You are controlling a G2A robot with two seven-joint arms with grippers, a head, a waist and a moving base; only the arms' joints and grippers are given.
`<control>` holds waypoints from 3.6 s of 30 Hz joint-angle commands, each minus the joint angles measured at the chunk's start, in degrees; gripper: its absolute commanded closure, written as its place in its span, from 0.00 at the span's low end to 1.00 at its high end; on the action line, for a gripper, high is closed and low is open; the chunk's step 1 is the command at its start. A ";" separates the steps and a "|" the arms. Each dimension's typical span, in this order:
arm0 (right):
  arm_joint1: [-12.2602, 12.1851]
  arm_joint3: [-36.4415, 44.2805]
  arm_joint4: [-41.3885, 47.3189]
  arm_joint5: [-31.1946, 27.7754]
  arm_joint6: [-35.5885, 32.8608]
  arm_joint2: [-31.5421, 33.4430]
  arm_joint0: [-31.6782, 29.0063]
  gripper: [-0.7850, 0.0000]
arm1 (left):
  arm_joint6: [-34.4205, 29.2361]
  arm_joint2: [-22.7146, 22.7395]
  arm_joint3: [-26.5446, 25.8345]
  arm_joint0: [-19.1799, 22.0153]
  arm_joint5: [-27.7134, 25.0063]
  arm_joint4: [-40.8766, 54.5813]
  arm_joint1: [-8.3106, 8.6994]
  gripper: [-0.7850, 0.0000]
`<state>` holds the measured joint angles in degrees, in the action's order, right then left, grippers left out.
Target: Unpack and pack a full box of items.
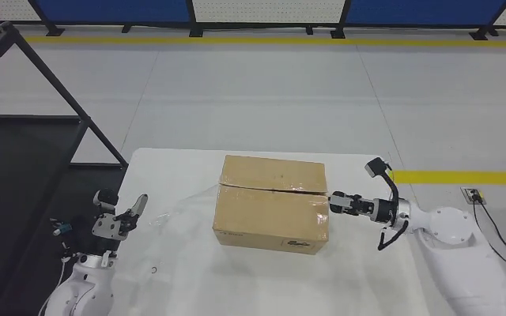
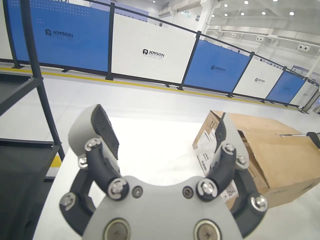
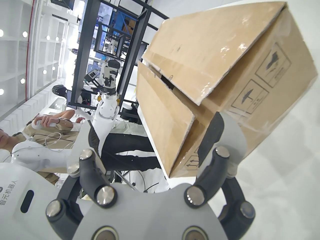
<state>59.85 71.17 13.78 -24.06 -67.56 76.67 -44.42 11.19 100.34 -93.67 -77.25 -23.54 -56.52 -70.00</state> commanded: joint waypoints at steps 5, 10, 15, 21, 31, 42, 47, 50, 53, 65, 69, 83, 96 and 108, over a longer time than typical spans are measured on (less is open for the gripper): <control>0.36 -3.29 7.64 -5.48 -5.41 -1.68 2.01 0.00 | -0.19 -0.95 0.25 0.24 0.92 -0.49 0.00 0.00; -0.61 3.53 14.24 -5.02 -7.66 -1.11 -0.15 0.00 | -2.21 -1.85 -0.06 0.73 -0.96 0.86 0.10 0.00; -3.05 15.51 15.37 -3.97 -8.73 0.29 -5.69 0.00 | -4.98 -3.71 -2.64 0.46 -6.19 -2.98 0.53 0.00; -6.48 23.84 10.53 -5.23 -7.47 0.22 -12.23 0.00 | -5.90 -5.34 -5.18 -1.52 -16.70 -9.86 1.38 0.00; -10.33 18.10 5.17 -9.52 -3.15 -8.10 -13.86 0.00 | -9.50 -7.56 -5.41 -2.16 -20.15 -15.99 2.19 0.00; -10.53 11.99 15.56 -10.54 -2.13 -12.80 -7.02 0.00 | -10.46 -13.87 -1.71 0.25 -13.48 -24.58 2.10 0.00; -10.02 4.70 25.67 1.41 0.00 -11.76 -2.49 0.00 | -8.72 -15.26 -0.05 1.03 -12.34 -25.30 2.10 0.00; -9.12 1.52 28.00 7.53 0.13 -13.52 1.23 0.00 | -7.71 -15.43 0.18 0.97 -12.24 -24.79 2.16 0.00; -8.04 -2.01 27.71 10.75 1.13 -15.89 4.61 0.00 | -6.91 -15.51 0.24 0.84 -12.06 -24.42 2.24 0.00; -3.99 -10.25 25.74 12.51 6.72 -22.38 12.87 0.00 | -5.97 -15.57 0.58 1.17 -12.46 -22.99 2.63 0.00; -3.02 -10.95 25.34 12.32 9.75 -22.97 14.54 0.00 | -5.82 -15.62 0.67 1.35 -12.63 -22.77 2.77 0.00; -0.53 -7.97 11.53 13.16 29.62 -24.11 21.66 0.00 | -3.89 -15.49 -0.25 0.53 -12.24 -21.83 3.21 0.00; 5.76 -15.28 -3.81 18.03 46.89 -35.11 28.52 0.00 | -2.19 -14.87 -0.33 -0.49 -10.99 -20.78 3.56 0.00; 12.07 -25.70 -9.31 20.23 58.62 -40.51 29.78 0.00 | -0.94 -14.33 0.17 -1.36 -11.13 -19.49 3.89 0.00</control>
<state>71.33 46.74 3.97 -4.02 -7.87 36.39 -15.13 10.16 85.91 -93.64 -78.51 -34.66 -76.11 -66.14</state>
